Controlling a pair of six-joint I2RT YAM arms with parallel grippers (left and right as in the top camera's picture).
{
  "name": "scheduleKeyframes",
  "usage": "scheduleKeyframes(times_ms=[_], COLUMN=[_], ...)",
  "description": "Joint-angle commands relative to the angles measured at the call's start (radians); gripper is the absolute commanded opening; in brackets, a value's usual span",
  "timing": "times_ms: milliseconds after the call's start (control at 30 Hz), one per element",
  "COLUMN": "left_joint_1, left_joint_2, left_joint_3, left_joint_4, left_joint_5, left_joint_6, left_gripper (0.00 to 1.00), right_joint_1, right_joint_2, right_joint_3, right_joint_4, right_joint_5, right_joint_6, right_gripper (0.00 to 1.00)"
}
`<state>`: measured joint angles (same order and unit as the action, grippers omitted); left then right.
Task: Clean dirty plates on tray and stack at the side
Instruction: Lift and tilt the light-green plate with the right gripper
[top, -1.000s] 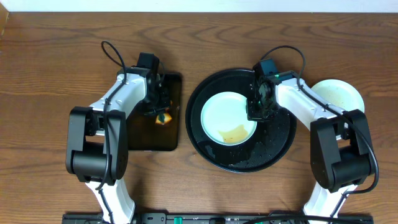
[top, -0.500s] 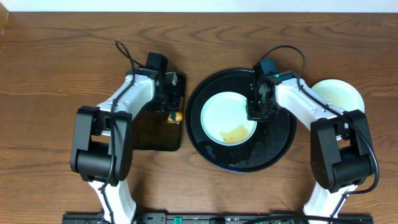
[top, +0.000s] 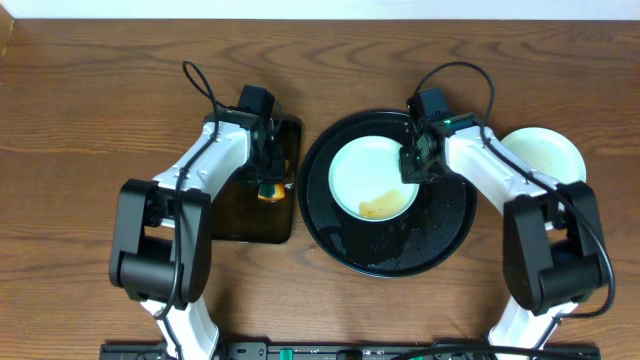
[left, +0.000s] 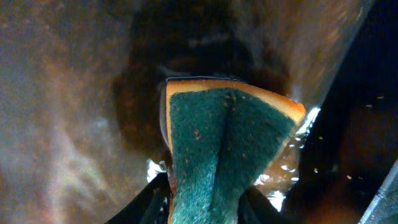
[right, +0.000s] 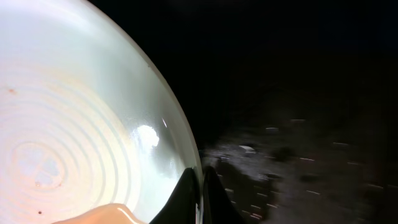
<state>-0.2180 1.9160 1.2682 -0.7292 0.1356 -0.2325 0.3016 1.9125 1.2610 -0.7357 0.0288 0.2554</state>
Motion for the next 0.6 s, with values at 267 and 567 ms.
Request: scheduleKeyframes(times_ms=[267,567], left_joint_1=[0.006,0.006], left_joint_2=[-0.034,-0.034], left_joint_3=[-0.010,-0.010], left_joint_4=[-0.002,-0.003], left_joint_5=[-0.035,-0.035], left_joint_6=[-0.005,-0.005], left_gripper=[0.36,0.37], right_joint_1=[-0.008,-0.006], right_joint_2=[-0.298,-0.418], right_joint_3=[-0.004,-0.004], right_joint_4=[0.026,0.057], right_joint_5=[0.278,0.397], right_joint_6=[-0.153,-0.375], right_gripper=[0.01,0.01])
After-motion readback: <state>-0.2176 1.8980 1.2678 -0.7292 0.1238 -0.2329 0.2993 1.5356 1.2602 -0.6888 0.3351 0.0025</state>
